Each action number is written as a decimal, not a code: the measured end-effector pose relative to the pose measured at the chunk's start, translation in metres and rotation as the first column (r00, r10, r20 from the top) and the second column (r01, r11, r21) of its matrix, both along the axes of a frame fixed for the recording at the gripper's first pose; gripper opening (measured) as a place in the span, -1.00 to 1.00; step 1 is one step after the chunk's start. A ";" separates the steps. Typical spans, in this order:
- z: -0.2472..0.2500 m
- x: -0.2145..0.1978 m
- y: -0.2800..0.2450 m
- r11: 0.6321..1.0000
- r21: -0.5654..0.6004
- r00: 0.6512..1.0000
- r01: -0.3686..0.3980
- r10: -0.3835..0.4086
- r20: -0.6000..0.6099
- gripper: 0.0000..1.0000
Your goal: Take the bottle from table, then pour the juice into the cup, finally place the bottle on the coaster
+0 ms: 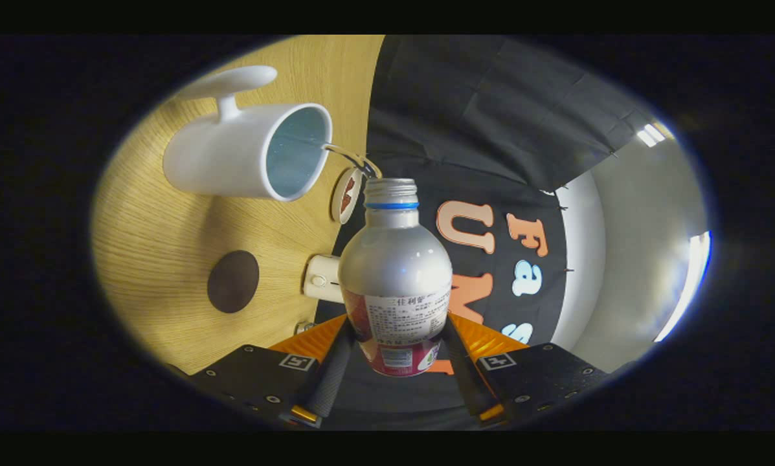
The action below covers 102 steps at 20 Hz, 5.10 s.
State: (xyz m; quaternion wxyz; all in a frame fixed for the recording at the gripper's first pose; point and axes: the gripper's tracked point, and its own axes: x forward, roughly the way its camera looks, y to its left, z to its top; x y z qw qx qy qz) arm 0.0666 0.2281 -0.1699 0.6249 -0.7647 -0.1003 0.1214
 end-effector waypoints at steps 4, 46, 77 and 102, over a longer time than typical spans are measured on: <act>0.002 0.002 0.000 1.000 -0.013 1.000 -0.008 0.008 0.010 0.52; 0.036 0.016 0.010 0.973 -0.219 0.985 -0.077 0.108 0.131 0.52; 0.002 -0.007 0.019 0.993 0.042 0.990 -0.114 0.117 -0.085 0.53; -0.013 0.027 0.014 0.301 0.864 0.803 0.403 0.336 -0.491 0.54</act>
